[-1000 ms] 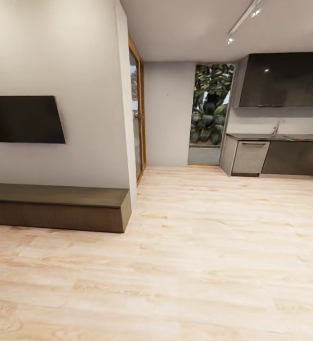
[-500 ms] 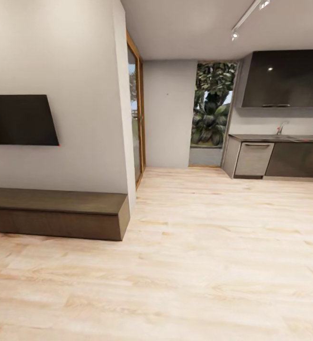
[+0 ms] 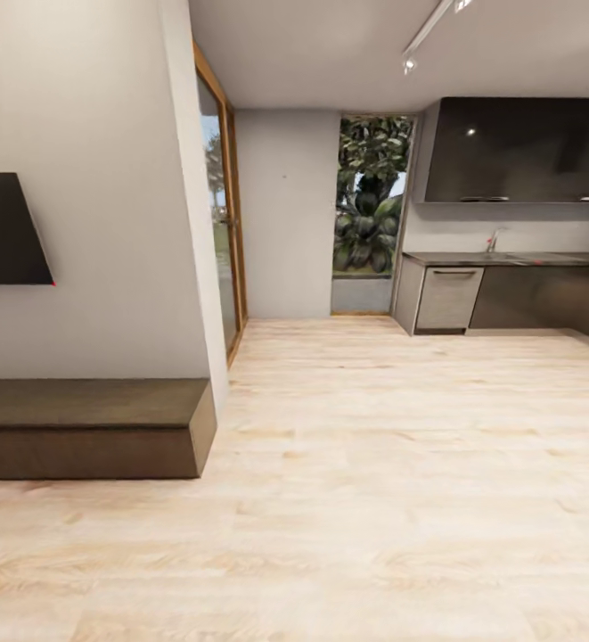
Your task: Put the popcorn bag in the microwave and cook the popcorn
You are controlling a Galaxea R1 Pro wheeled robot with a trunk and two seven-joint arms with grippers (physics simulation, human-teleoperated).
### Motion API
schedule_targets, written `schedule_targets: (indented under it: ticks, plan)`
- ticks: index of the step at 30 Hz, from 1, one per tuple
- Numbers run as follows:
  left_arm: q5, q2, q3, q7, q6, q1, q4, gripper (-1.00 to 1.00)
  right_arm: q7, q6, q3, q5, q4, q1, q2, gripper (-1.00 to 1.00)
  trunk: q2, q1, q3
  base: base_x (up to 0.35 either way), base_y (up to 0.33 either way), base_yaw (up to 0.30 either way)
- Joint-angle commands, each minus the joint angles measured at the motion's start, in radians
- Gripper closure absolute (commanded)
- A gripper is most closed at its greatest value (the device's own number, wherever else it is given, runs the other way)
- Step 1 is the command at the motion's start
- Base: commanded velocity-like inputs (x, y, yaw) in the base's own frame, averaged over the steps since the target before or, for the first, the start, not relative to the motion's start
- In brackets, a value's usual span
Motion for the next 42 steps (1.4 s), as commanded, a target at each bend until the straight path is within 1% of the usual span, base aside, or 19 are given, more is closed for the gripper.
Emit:
schedule_targets:
  ticks: [1, 10, 30, 34, 42]
  plan:
    - [0.010, 0.000, 0.002, 0.000, -0.002, 0.000, 0.000, -1.00, -0.003, -0.002, -0.002, 0.009, 0.000, 0.000, 0.001, -1.00, 0.000, 0.001, -0.001, 0.323, 0.000, -0.239]
    - [0.009, 0.000, 0.002, 0.000, -0.009, 0.000, -0.001, -1.00, -0.003, -0.002, -0.001, 0.009, 0.000, 0.000, 0.003, -1.00, 0.000, 0.001, -0.001, 0.286, 0.000, -0.239]
    - [0.010, -0.003, 0.005, 0.000, -0.011, 0.000, -0.003, -1.00, -0.003, -0.002, -0.001, 0.009, 0.000, 0.000, 0.004, -1.00, 0.000, 0.001, -0.001, 0.019, 0.000, -0.242]
    - [0.005, -0.003, 0.000, -0.001, 0.000, 0.000, 0.000, -1.00, -0.003, -0.002, -0.001, 0.009, 0.000, 0.000, 0.004, -1.00, 0.000, 0.001, -0.001, 0.293, 0.000, -0.246]
    - [0.006, -0.003, -0.001, -0.001, 0.000, 0.000, 0.000, -1.00, -0.003, -0.001, -0.001, 0.008, 0.000, 0.000, 0.005, -1.00, 0.000, 0.001, -0.001, 0.321, 0.000, -0.246]
